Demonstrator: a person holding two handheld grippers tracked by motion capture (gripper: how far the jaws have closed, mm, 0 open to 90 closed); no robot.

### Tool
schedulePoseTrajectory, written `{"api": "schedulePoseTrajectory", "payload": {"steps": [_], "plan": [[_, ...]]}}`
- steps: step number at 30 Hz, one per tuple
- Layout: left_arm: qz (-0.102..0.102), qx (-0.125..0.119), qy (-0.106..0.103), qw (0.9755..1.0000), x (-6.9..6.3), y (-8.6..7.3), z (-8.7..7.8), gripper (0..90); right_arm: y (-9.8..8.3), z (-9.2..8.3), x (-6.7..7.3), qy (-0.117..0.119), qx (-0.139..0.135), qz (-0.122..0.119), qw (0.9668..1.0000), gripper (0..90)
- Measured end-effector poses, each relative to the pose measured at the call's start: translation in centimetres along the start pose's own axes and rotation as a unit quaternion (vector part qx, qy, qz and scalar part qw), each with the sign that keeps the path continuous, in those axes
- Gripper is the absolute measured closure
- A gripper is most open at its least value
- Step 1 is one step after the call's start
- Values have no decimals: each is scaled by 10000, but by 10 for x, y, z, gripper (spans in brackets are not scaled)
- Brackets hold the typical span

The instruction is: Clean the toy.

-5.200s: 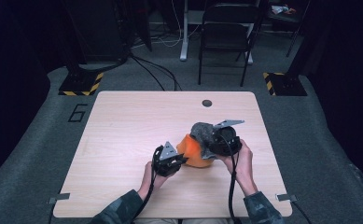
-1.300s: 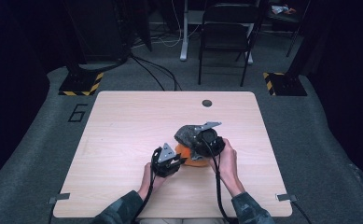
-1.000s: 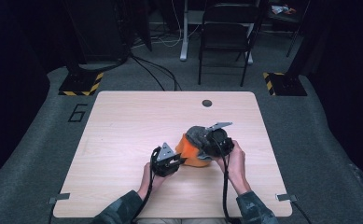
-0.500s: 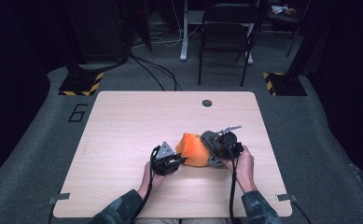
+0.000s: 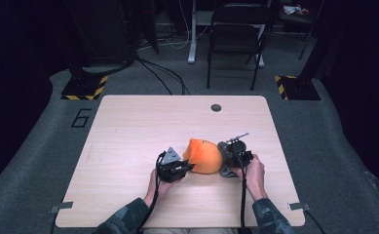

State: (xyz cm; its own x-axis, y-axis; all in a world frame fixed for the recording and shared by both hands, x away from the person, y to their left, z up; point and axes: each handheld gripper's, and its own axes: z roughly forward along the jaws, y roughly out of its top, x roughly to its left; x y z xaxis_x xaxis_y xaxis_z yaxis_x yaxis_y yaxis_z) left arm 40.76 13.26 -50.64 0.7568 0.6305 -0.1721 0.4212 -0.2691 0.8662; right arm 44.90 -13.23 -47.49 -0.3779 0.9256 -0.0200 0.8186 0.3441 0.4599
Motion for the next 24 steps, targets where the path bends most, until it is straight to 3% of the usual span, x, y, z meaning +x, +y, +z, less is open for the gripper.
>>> {"api": "schedulePoseTrajectory", "payload": {"steps": [2, 5, 7, 9, 11, 14, 18, 20, 22, 23, 24], "plan": [[-42, -16, -1, 10000, 2, 0, 0, 766, 0, 3, -4, -11, 79, 74, 9999, 709], [-88, -6, -7, 10000, 5, 0, -2, 766, 0, -3, -6, -143, -12, 56, 9999, 711], [-111, -30, 11, 9999, 7, 1, -2, 766, 3, -14, -5, -183, -200, 86, 9996, 713], [-165, -19, -6, 9999, 10, 1, -2, 766, 6, -30, -5, -193, -565, 43, 9982, 714], [-190, -10, 21, 9998, 11, 2, -2, 764, 10, -51, 1, -9, -920, 64, 9957, 714], [-159, -12, 49, 9999, 11, 2, -2, 762, 13, -67, 14, 239, -1185, -89, 9926, 714], [-77, 26, 104, 9999, 11, 2, -2, 736, 19, -56, 34, 382, -1047, -355, 9931, 715], [141, 42, 247, 9996, 8, 3, -3, 664, 21, -51, 36, 289, -1038, -410, 9933, 716], [739, 183, 525, 9957, 0, 6, -4, 511, 22, -49, 35, 225, -1025, -414, 9936, 717], [957, 178, 659, 9931, -5, 6, -3, 463, 22, -48, 34, 216, -1014, -388, 9939, 716], [1023, 199, 708, 9920, -7, 6, -2, 415, 22, -48, 34, 249, -1011, -349, 9940, 717]]}}
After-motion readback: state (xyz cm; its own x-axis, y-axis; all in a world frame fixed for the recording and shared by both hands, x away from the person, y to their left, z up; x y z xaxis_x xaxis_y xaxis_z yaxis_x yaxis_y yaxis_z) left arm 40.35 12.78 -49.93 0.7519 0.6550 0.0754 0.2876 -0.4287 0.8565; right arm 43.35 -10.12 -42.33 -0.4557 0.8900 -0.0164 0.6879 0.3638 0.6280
